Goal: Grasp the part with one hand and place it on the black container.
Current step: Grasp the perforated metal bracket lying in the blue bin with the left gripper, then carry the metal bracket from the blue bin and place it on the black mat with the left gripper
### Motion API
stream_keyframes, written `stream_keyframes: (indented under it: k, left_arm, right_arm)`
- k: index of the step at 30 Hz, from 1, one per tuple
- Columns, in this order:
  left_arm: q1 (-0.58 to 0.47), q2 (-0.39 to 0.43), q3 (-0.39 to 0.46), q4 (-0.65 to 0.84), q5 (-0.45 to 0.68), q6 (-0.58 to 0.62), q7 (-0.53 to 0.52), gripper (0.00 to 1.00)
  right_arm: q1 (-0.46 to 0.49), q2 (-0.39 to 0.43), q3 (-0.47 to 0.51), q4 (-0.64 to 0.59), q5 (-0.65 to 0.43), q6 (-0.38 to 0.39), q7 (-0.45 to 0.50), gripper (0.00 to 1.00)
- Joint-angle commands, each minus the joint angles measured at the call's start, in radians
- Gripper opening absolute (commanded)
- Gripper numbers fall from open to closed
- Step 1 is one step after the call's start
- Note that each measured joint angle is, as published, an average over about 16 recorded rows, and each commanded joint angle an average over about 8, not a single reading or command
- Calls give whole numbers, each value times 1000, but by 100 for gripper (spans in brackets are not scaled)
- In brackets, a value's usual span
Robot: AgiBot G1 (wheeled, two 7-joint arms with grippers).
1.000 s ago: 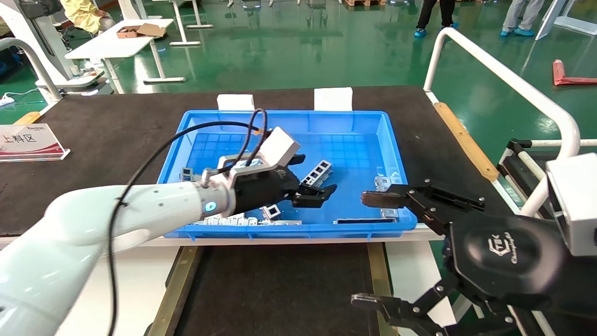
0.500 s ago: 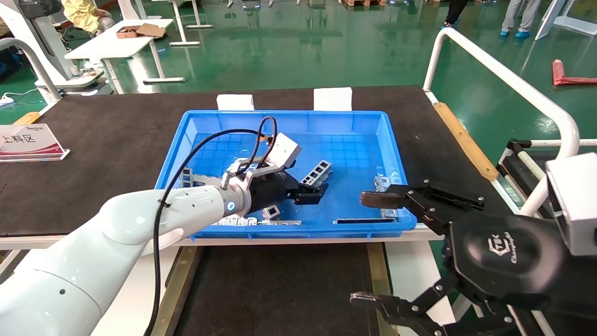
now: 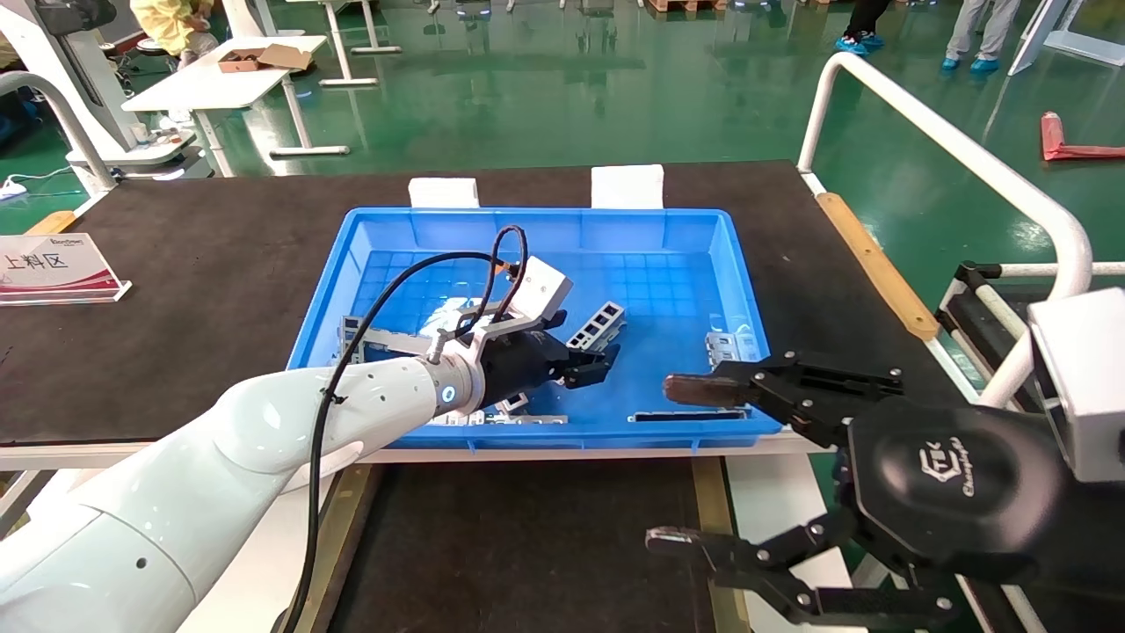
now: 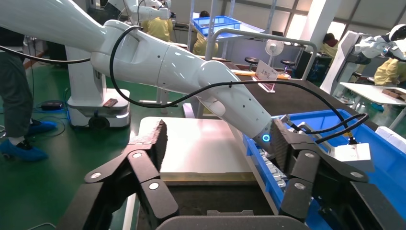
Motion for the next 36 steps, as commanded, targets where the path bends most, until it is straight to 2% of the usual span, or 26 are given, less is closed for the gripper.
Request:
stream_keyframes:
  k: [1, 22, 29, 36]
  left_arm:
    - [-3, -1, 27, -1, -15, -13, -12, 0]
    - [-17, -2, 153, 13, -189, -80, 1, 0]
    - [-34, -8, 150, 23, -251, -63, 48, 0]
    - [-52, -21, 109, 26, -326, 8, 134, 0]
  right_arm:
    - [0, 0, 0, 0, 0, 0, 0, 0]
    - [0, 0, 0, 0, 0, 0, 0, 0]
    - [0, 0, 0, 0, 0, 0, 0, 0]
    - [0, 0, 0, 0, 0, 0, 0, 0]
